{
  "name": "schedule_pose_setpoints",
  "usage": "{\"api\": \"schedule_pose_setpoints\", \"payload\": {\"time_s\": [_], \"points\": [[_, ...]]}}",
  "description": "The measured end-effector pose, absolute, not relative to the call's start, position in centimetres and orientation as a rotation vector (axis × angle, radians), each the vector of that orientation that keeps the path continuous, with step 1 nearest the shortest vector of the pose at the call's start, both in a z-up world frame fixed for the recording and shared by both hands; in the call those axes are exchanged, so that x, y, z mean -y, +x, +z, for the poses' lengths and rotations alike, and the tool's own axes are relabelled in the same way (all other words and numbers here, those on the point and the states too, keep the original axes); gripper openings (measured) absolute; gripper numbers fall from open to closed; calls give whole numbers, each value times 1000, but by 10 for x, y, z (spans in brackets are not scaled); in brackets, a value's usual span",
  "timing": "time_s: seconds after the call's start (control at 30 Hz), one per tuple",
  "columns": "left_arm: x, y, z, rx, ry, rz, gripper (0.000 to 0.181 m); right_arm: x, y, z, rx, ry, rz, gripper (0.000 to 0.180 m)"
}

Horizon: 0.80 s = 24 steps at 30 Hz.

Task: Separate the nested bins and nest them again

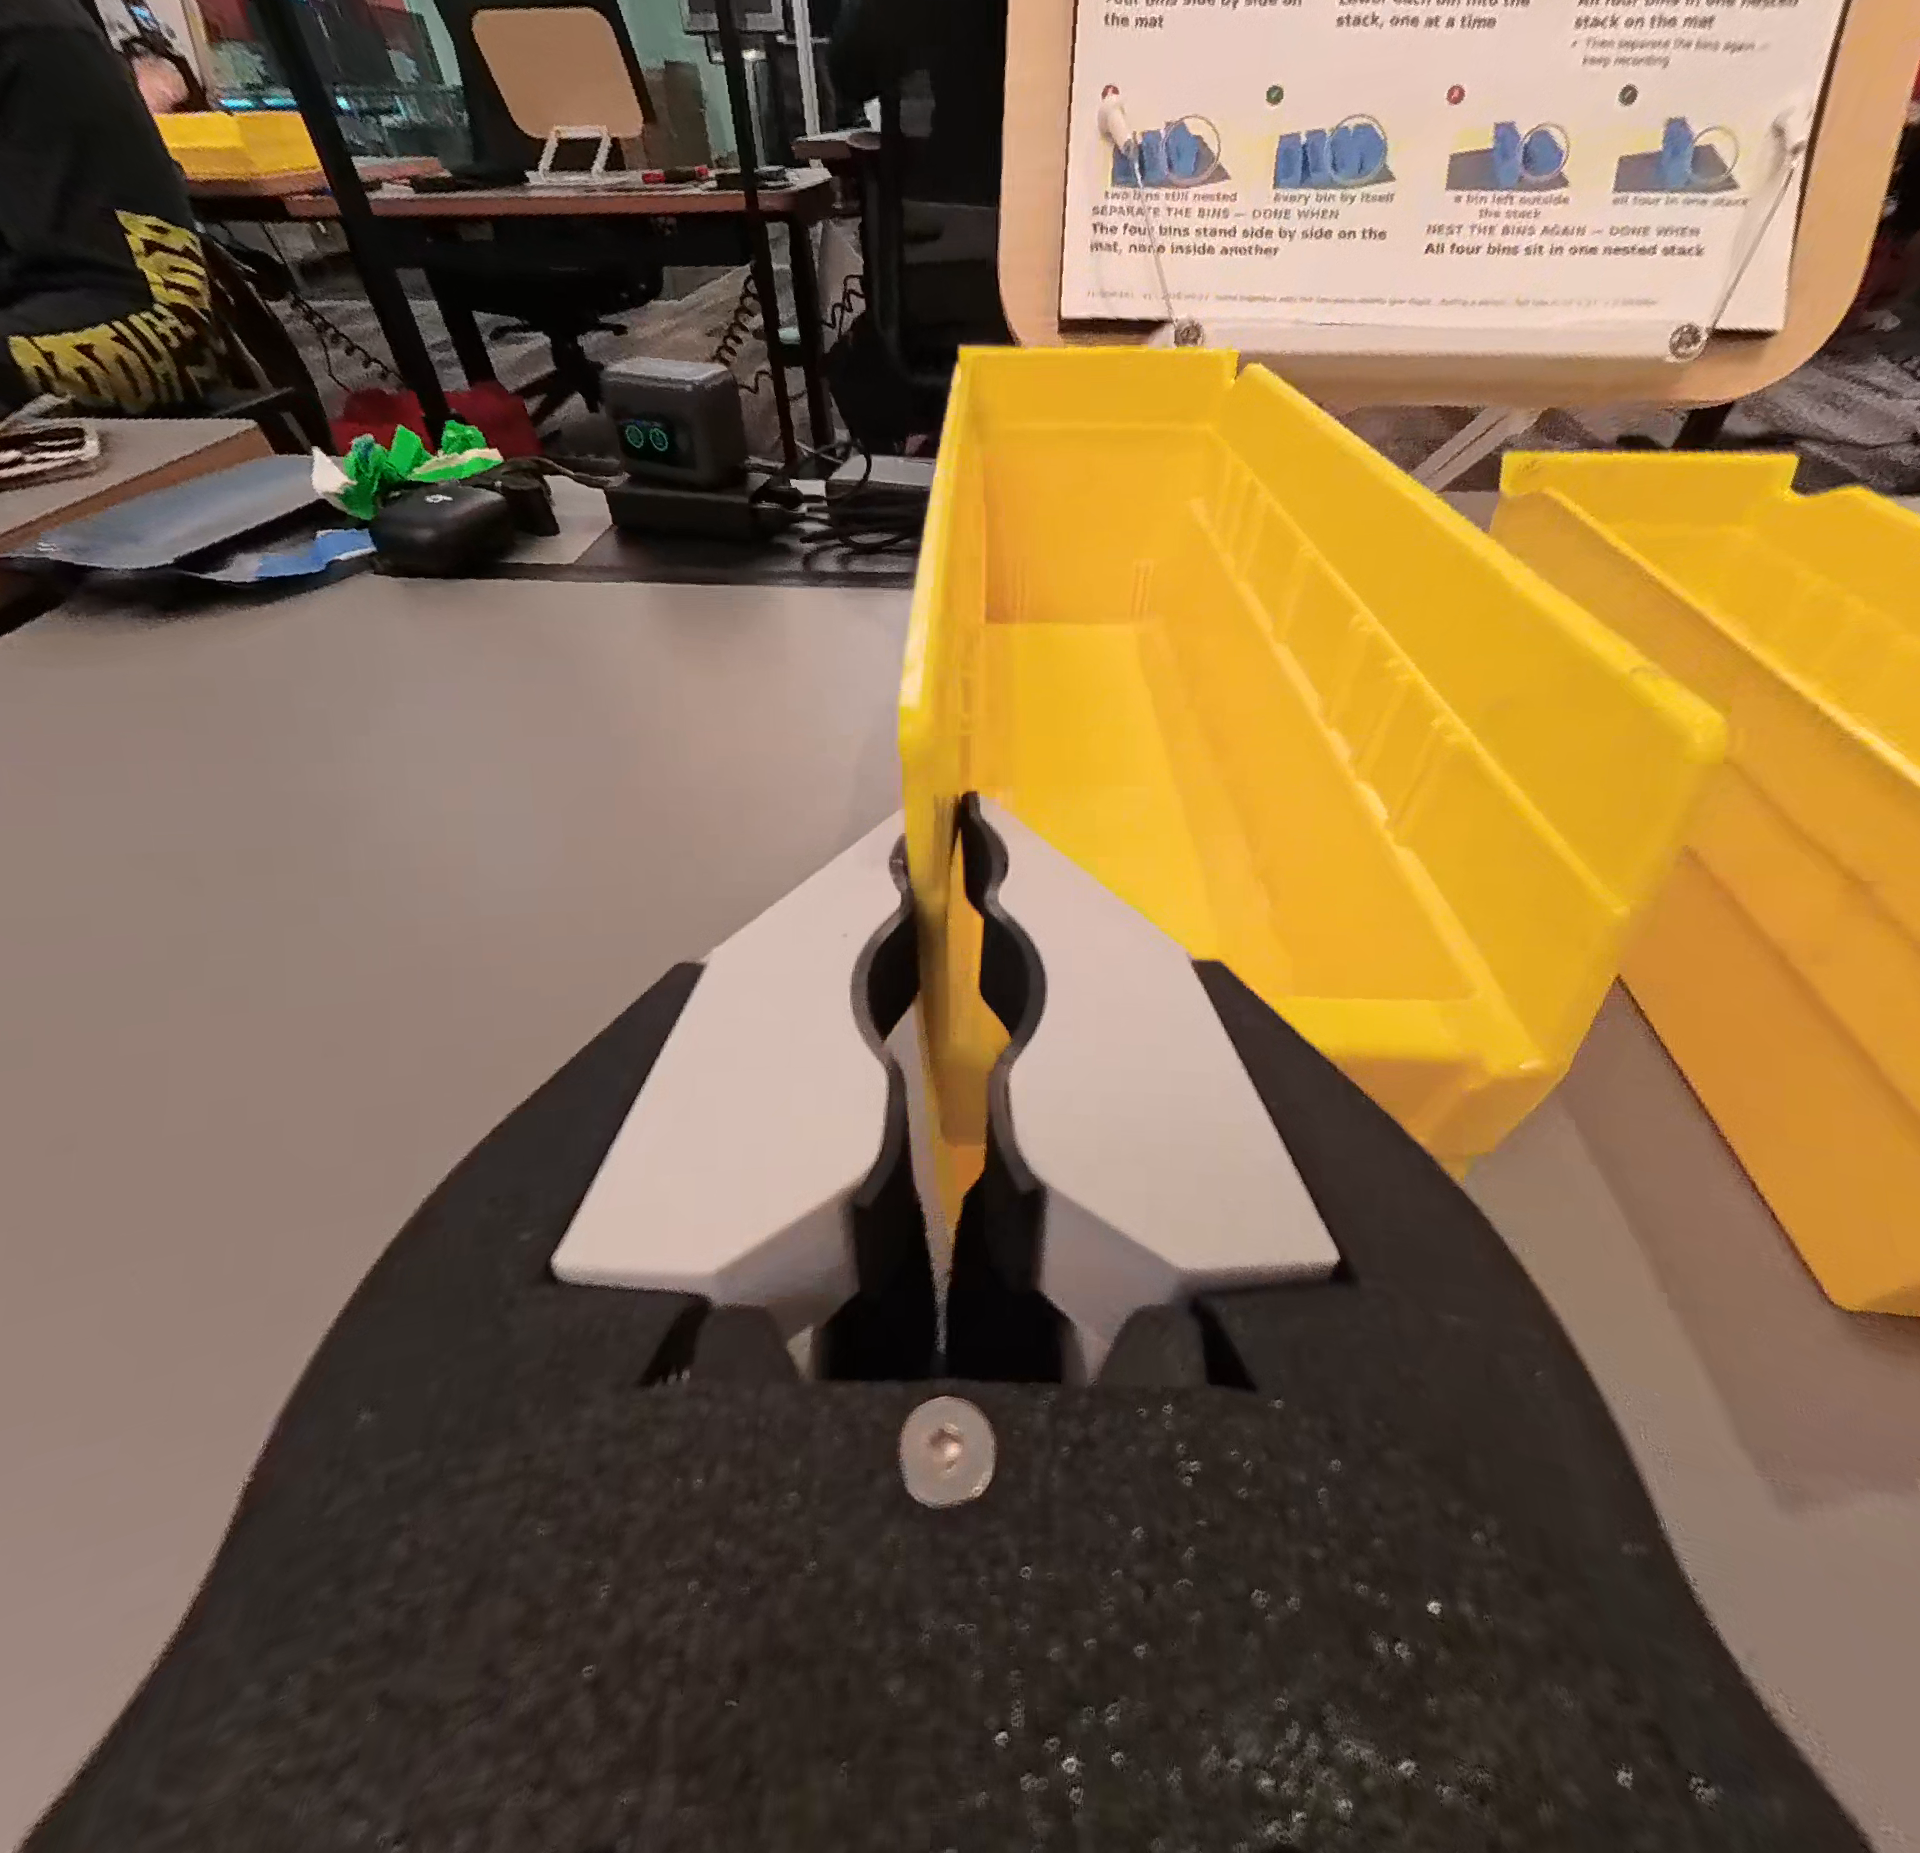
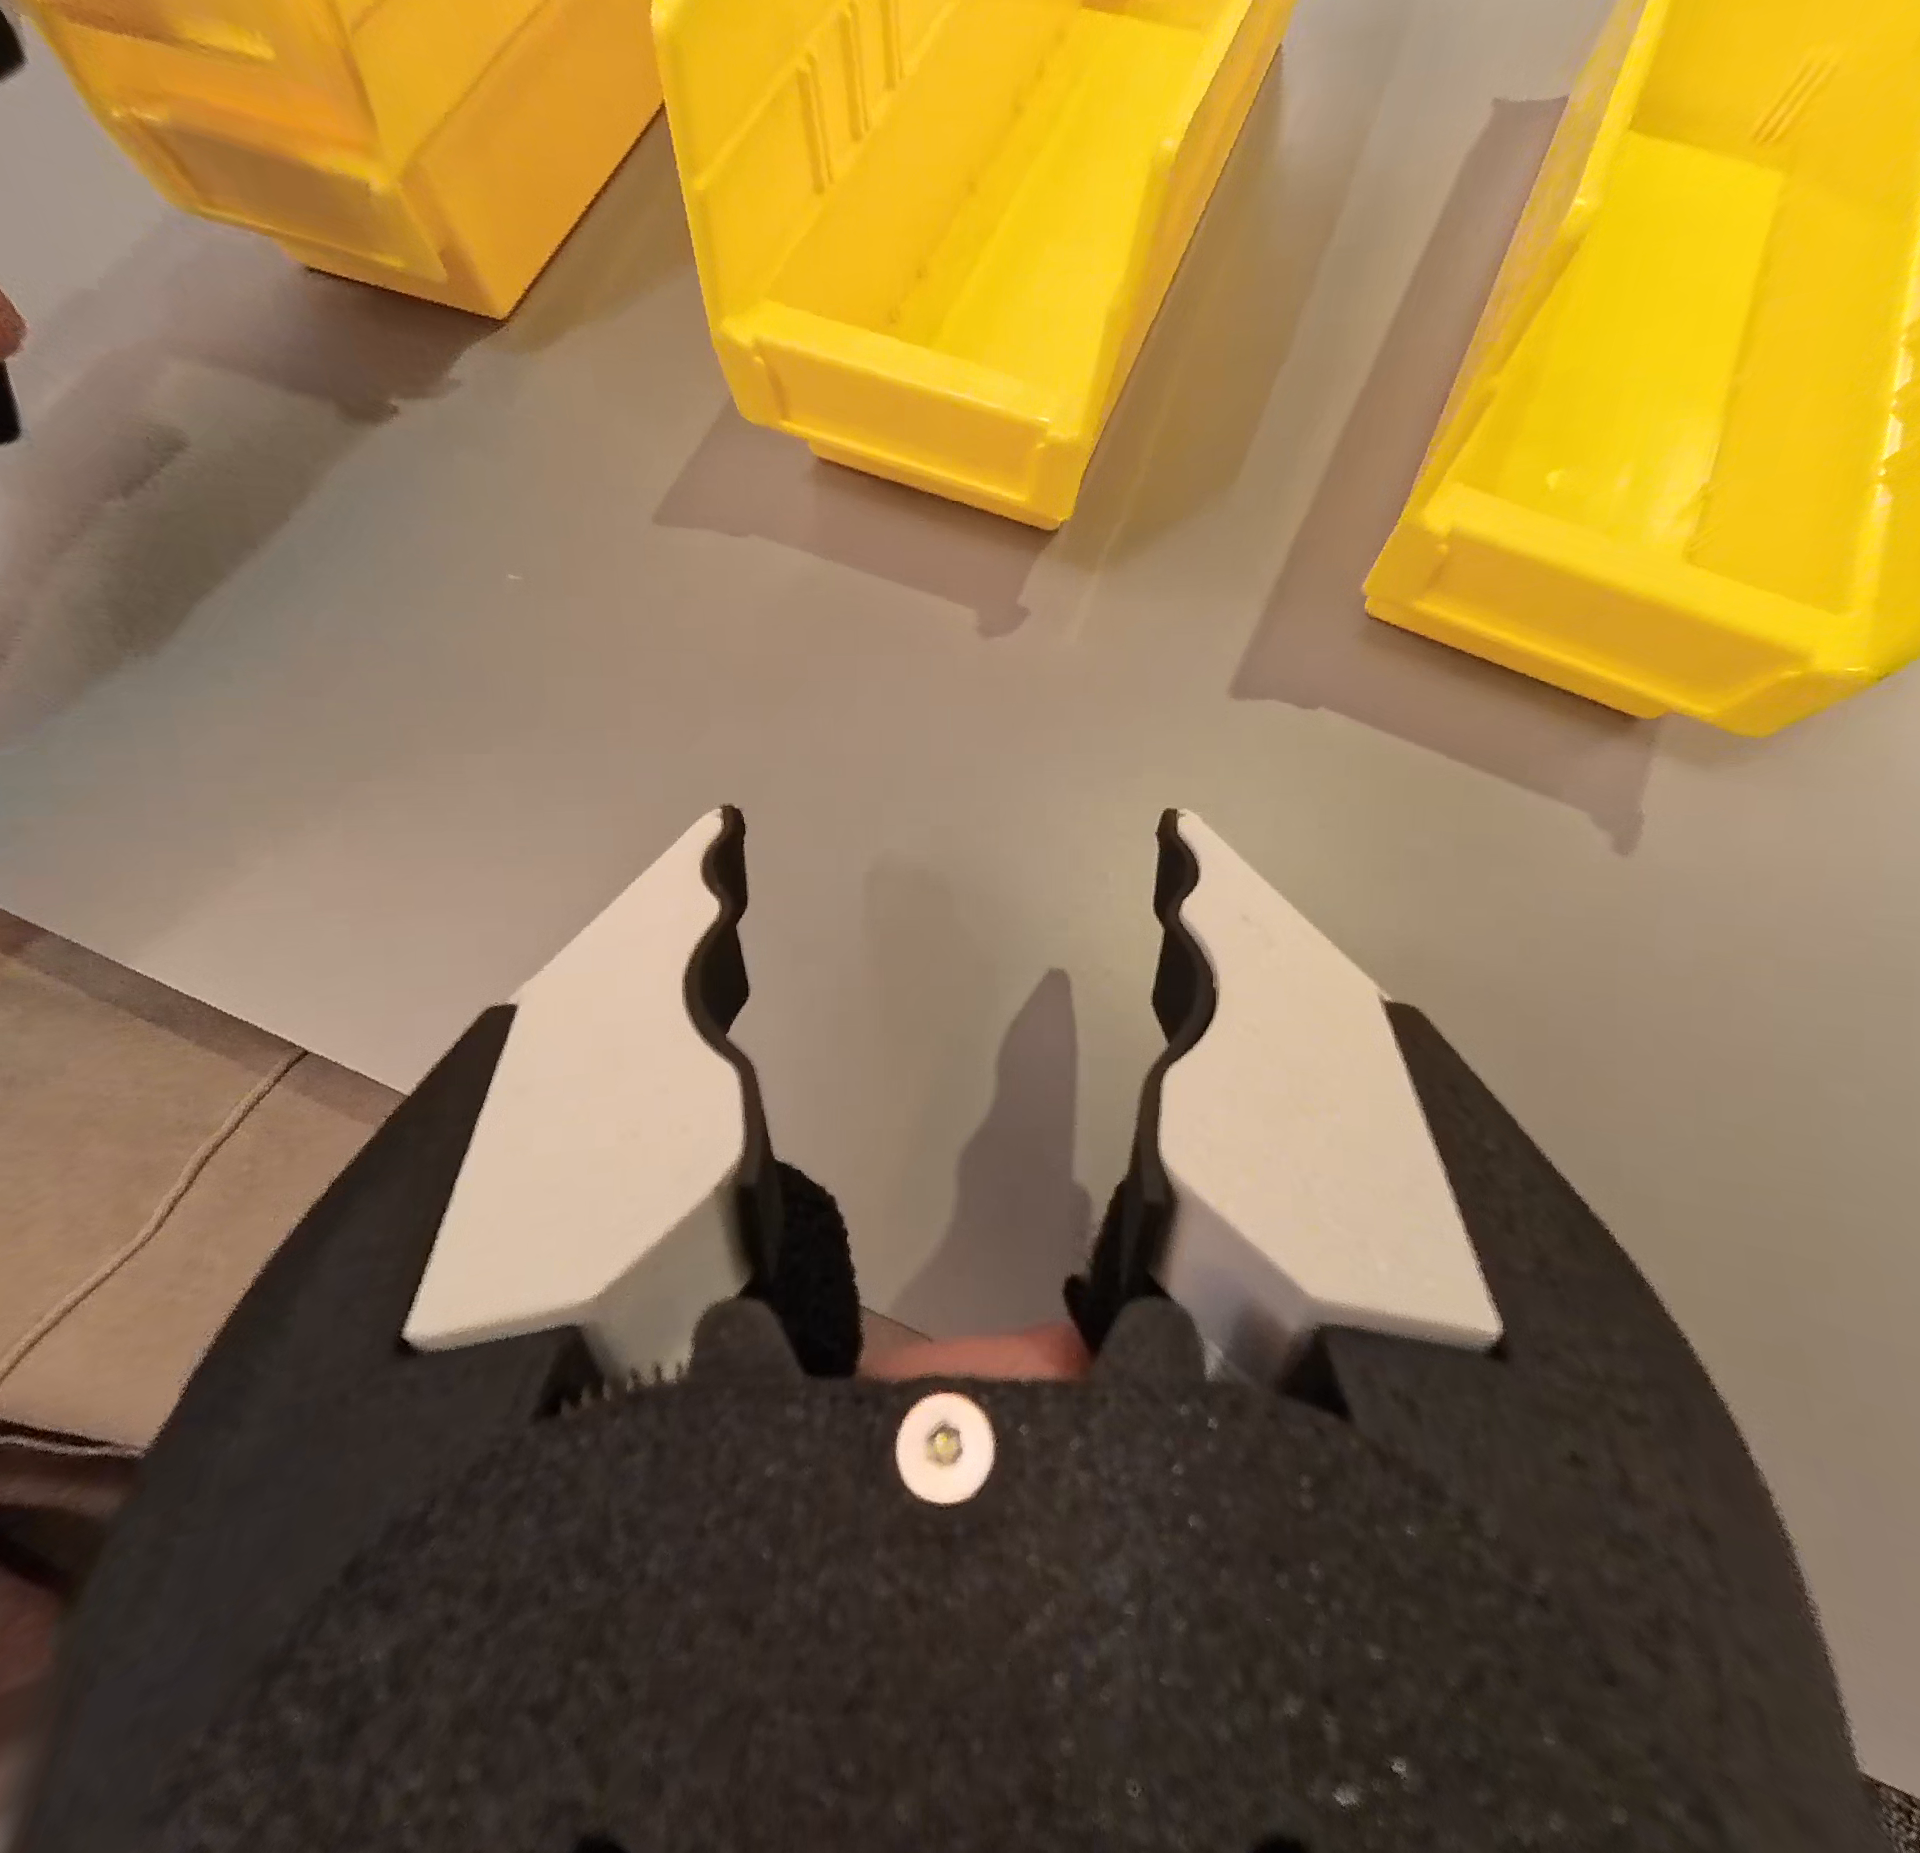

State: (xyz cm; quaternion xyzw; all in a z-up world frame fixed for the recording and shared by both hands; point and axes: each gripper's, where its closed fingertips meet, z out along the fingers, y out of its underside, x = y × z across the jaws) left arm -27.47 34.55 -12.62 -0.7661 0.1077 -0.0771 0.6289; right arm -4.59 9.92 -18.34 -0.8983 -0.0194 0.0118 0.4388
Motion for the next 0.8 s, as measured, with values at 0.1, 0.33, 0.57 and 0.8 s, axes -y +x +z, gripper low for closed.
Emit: {"api": "schedule_pose_setpoints", "payload": {"time_s": [0.1, 0.33, 0.57, 0.8], "points": [[-345, -274, -128, -262, -1757, -145, 1, -99, -45, -184, 44, -2234, 31, 79], [-325, -267, -116, -401, -1778, -236, 39, -98, -48, -186, 59, -2246, 37, 79], [-265, -307, -138, -588, -1970, -390, 35, -100, -53, -184, 75, -2230, 35, 79], [-229, -348, -138, -658, -2036, -519, 33, -119, -32, -165, 33, -2085, -109, 78]]}}
